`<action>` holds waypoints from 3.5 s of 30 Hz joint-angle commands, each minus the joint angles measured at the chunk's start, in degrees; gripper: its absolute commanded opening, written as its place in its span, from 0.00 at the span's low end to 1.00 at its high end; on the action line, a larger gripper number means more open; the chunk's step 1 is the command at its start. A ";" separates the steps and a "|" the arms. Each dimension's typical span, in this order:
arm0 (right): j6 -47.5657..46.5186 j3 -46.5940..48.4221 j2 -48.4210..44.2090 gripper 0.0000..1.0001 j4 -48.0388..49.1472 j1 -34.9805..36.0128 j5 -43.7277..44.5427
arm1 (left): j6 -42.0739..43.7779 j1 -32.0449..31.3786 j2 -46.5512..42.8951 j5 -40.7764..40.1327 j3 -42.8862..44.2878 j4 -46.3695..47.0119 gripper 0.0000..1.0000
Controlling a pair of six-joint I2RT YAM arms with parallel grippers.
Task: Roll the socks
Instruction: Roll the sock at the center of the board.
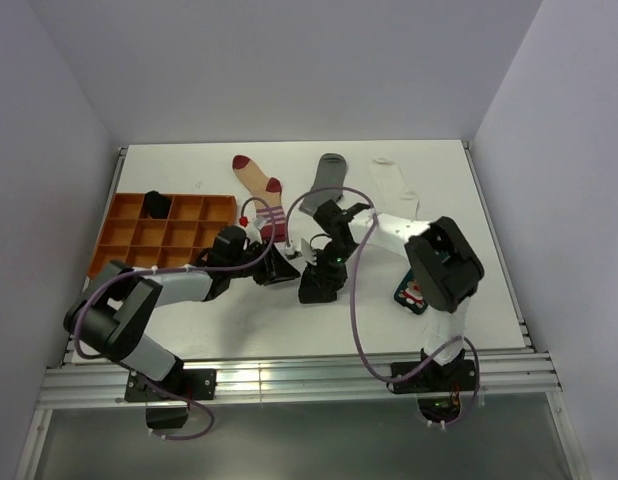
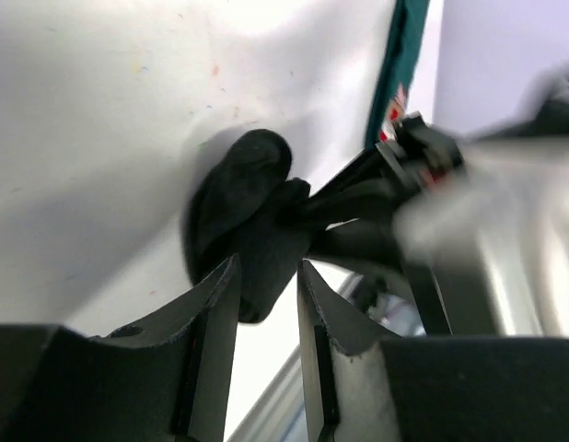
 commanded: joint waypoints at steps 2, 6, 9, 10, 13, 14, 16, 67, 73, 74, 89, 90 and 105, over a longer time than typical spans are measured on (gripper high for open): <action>-2.79 9.19 10.33 0.21 -13.87 -3.52 -5.46 | 4.76 -1.84 -8.07 -12.14 -3.48 4.63 0.36; -4.45 20.33 19.67 0.22 -23.37 -5.55 -8.19 | 12.39 -5.53 -13.35 -17.69 -5.42 4.74 0.41; -5.86 24.84 25.21 0.22 -30.06 -6.61 -9.86 | 19.24 -8.43 -13.36 -19.02 -3.67 3.33 0.44; -6.04 27.03 26.27 0.22 -31.29 -6.78 -10.30 | 20.84 -9.05 -12.92 -19.29 -2.79 2.46 0.44; -5.08 28.89 28.65 0.22 -33.15 -7.31 -10.57 | 25.77 -10.81 -9.59 -19.37 1.08 -0.71 0.44; -4.73 28.98 29.17 0.22 -33.32 -7.31 -10.05 | 26.74 -11.16 -7.66 -19.64 2.13 -1.59 0.44; -3.42 28.19 29.27 0.22 -32.01 -7.40 -8.91 | 29.03 -11.87 -5.72 -19.20 3.98 -2.39 0.44; 17.15 15.45 12.49 0.49 -5.03 -11.70 -0.28 | 6.19 -12.57 14.41 -9.53 14.97 -23.11 0.00; 16.73 14.13 7.65 0.50 -4.67 -16.97 -4.94 | 4.77 -12.48 16.17 -8.56 19.18 -28.83 0.00; 16.46 13.69 6.95 0.50 -4.76 -18.46 -5.55 | 5.12 -12.40 16.52 -7.87 19.54 -29.71 0.01; 7.23 -9.94 -20.45 0.54 12.54 -20.85 -3.55 | 6.18 -3.52 23.29 4.53 25.08 -39.55 0.00; 6.09 -11.52 -22.05 0.54 15.25 -19.46 -2.84 | 6.70 -3.26 23.90 4.97 25.78 -40.52 0.00; -0.59 -31.30 -36.04 0.62 34.43 3.05 15.17 | 13.47 -1.50 31.73 6.90 37.03 -53.00 0.00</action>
